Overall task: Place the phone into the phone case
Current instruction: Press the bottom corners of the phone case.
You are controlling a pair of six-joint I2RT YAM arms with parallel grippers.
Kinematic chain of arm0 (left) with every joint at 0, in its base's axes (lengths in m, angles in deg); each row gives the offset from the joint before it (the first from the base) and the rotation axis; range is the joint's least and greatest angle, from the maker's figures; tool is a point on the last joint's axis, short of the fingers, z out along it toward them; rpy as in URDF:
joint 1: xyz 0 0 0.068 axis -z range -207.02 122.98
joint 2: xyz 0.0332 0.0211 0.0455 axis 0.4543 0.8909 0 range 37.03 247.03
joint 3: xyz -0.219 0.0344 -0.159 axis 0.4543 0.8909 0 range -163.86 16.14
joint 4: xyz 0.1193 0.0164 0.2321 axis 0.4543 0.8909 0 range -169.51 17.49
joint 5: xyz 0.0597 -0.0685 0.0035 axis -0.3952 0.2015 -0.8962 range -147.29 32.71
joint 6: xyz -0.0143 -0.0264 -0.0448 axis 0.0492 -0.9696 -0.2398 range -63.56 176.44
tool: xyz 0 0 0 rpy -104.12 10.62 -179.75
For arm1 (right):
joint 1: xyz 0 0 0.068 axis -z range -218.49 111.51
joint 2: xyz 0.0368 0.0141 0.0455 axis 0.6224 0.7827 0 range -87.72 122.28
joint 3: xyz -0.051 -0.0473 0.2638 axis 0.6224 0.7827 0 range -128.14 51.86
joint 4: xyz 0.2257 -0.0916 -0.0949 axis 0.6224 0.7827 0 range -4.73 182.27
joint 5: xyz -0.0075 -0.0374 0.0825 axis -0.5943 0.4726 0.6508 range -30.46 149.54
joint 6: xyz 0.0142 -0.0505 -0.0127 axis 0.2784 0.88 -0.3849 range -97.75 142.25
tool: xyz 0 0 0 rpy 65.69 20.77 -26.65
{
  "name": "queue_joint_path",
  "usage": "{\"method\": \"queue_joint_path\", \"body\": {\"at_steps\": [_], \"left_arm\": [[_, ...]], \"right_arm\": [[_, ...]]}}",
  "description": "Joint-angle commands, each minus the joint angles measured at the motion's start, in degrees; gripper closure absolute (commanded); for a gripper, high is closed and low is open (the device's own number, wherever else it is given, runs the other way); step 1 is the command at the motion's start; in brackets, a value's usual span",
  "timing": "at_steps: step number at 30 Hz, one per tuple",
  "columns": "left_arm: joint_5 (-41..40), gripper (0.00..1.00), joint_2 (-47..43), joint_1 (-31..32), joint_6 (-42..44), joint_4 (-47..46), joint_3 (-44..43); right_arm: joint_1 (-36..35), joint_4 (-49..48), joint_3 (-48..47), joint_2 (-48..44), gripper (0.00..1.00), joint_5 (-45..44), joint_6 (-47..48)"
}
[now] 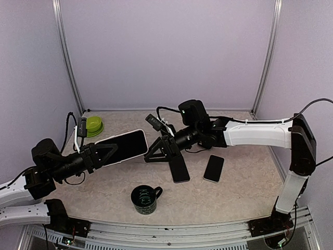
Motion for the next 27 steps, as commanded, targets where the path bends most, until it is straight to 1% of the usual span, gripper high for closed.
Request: {"method": "queue_joint_path", "body": {"at_steps": [1,7,10,12,14,15,16,20,23,27], "left_arm": [[-0.67,1.0,-0.37,-0.25,0.6,-5.8,-0.81],[-0.75,1.0,-0.02,-0.22,0.78,-5.79,-0.71],[-0.8,1.0,0.28,-0.21,0.86,-5.88,-0.57],[-0.97,1.0,0.51,-0.22,0.95,-5.88,-0.51],[-1.14,1.0,0.6,-0.22,1.04,-5.79,-0.48],[-1.23,1.0,0.6,-0.26,1.04,-5.79,-0.45],[-1.38,1.0,0.68,-0.25,1.04,-5.81,-0.37],[-1.84,1.0,0.91,-0.27,1.05,-5.58,-0.28],[-2.19,1.0,0.95,-0.27,1.06,-5.21,-0.39],[-2.27,1.0,0.65,-0.28,0.83,-5.05,-0.44]], "right_arm": [[-0.03,-6.31,-2.11,0.94,0.51,4.59,-6.33],[0.78,-9.66,-1.64,1.05,0.55,5.6,-8.35],[1.42,-10.82,-1.72,1.59,0.67,6.2,-9.39],[1.7,-11.36,-1.78,1.96,0.79,7.06,-9.74],[1.79,-11.57,-1.76,2.19,0.88,7.79,-9.73],[1.83,-11.47,-1.71,2.2,0.95,8.17,-9.41],[1.92,-11.22,-1.61,2.14,0.99,8.47,-8.81],[2.27,-8.31,-1.08,0.81,1.0,9.41,-3.01],[2.37,-5.69,0.43,-1.6,1.0,9.87,6.16],[2.37,-8.07,5.32,-7.2,1.0,10.38,13.81]]}}
